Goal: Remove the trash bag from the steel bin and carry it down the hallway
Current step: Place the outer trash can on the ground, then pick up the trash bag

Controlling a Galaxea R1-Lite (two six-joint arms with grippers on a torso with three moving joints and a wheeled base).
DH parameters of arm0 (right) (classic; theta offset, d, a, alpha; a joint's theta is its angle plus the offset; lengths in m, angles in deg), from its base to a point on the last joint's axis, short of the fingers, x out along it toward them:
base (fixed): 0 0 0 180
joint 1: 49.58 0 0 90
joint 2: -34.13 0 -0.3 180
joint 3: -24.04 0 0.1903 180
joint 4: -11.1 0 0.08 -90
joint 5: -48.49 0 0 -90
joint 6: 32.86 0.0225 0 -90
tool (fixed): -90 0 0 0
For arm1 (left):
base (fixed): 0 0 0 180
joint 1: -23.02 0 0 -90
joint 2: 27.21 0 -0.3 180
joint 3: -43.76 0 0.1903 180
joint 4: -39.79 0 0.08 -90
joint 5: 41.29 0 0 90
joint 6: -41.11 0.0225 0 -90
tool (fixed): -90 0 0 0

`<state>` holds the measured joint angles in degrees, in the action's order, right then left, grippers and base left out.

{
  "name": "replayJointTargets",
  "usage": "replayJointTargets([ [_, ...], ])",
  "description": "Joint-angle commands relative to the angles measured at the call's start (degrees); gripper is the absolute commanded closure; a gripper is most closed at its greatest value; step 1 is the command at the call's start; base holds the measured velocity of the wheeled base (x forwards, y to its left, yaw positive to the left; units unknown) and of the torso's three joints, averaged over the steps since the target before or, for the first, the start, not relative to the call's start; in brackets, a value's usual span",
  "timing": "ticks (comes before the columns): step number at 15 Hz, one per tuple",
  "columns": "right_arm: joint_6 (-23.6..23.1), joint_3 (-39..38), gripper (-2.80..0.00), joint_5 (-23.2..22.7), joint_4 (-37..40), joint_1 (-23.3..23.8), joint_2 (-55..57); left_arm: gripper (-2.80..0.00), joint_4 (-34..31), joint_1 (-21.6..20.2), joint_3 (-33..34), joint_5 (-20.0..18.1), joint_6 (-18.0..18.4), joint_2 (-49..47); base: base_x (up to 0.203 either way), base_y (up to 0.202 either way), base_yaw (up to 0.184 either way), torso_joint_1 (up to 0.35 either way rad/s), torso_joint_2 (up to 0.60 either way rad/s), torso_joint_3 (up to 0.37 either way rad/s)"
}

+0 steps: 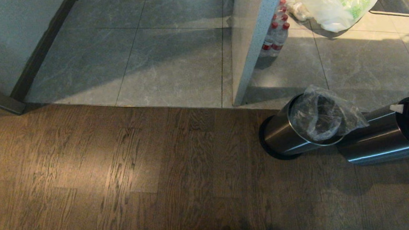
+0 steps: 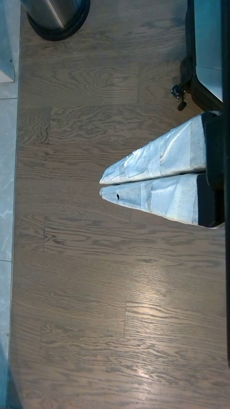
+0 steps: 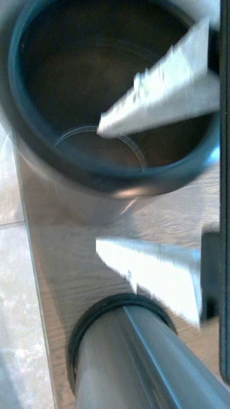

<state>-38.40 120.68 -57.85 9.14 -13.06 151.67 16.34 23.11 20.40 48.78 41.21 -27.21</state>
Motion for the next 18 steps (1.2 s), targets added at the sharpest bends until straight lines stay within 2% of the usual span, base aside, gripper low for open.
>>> replayJointTargets([
  [1, -0.20, -5.12, 0.00, -1.99, 0.50, -0.13, -8.71, 0.00, 0.00, -0.01, 0.00, 0.01, -0.01, 0.00, 0.000, 0.000, 0.000, 0.000, 0.00, 0.000],
  [6, -0.37, -14.65, 0.00, -5.31, 9.59, -3.71, -19.41, 0.00, 0.00, -0.01, 0.00, 0.01, -0.01, 0.00, 0.000, 0.000, 0.000, 0.000, 0.00, 0.000],
  [9, -0.30, -16.20, 0.00, -11.01, 17.57, -5.34, -21.30, 0.00, 0.00, -0.01, 0.00, 0.01, -0.01, 0.00, 0.000, 0.000, 0.000, 0.000, 0.00, 0.000],
  [12, -0.99, -19.58, 0.00, -12.33, 17.60, -9.49, -21.33, 0.00, 0.00, -0.01, 0.00, 0.01, -0.01, 0.00, 0.000, 0.000, 0.000, 0.000, 0.00, 0.000],
  [13, -0.80, -19.57, -2.80, -12.31, 17.07, -10.07, -21.04, 0.00, 0.00, -0.01, 0.00, 0.01, -0.01, 0.00, 0.000, 0.000, 0.000, 0.000, 0.00, 0.000],
  [18, -1.10, -19.14, -2.80, -12.31, 11.83, -11.30, -19.76, 0.00, 0.00, -0.01, 0.00, 0.01, -0.01, 0.00, 0.000, 0.000, 0.000, 0.000, 0.00, 0.000],
])
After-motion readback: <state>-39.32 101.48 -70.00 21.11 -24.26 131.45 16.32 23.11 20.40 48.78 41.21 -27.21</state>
